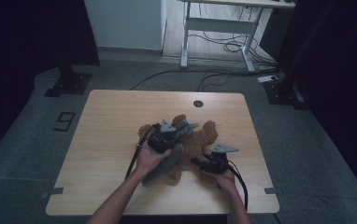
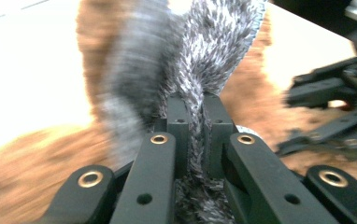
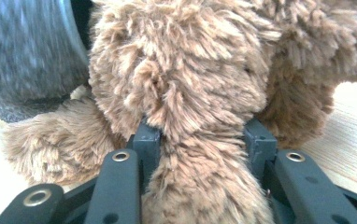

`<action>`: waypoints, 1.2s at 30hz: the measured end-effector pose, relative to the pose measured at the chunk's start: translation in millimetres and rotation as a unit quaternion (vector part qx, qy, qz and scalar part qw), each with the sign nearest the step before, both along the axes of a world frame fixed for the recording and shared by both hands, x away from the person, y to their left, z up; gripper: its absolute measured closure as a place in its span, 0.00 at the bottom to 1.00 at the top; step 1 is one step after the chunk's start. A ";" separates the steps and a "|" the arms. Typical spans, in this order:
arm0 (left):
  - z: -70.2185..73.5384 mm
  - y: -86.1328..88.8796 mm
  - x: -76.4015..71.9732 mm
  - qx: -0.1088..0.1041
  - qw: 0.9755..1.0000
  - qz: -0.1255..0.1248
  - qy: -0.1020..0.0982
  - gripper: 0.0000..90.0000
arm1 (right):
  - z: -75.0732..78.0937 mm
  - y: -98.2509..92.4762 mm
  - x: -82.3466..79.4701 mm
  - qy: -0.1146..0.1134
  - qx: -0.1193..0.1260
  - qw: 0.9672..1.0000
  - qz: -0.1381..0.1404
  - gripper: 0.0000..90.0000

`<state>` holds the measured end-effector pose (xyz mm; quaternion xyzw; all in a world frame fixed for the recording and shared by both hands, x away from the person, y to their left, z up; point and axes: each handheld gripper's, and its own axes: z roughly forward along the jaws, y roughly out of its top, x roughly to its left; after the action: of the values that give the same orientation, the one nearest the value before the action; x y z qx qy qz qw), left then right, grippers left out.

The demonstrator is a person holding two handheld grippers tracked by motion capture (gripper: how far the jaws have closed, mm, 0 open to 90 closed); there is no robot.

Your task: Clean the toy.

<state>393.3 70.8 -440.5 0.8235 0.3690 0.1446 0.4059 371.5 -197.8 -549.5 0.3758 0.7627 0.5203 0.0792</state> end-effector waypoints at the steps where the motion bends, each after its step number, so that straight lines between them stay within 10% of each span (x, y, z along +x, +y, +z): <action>1: 1.2 9.0 1.5 -0.006 1.000 0.007 0.003 0.93 | -0.1 0.0 0.0 0.001 0.001 1.000 0.000 0.66; 22: -17.6 97.7 0.5 -0.006 0.996 0.083 0.017 0.93 | -0.3 0.0 -0.2 -0.001 0.000 1.000 0.002 0.66; 36: -78.7 113.9 2.0 0.014 0.990 0.110 0.083 0.93 | -0.9 -0.6 0.8 0.002 0.002 1.000 0.002 0.66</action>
<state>395.3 184.7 -519.2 0.7927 0.4880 0.1246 0.3434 372.3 -198.5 -550.4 0.3750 0.7625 0.5218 0.0758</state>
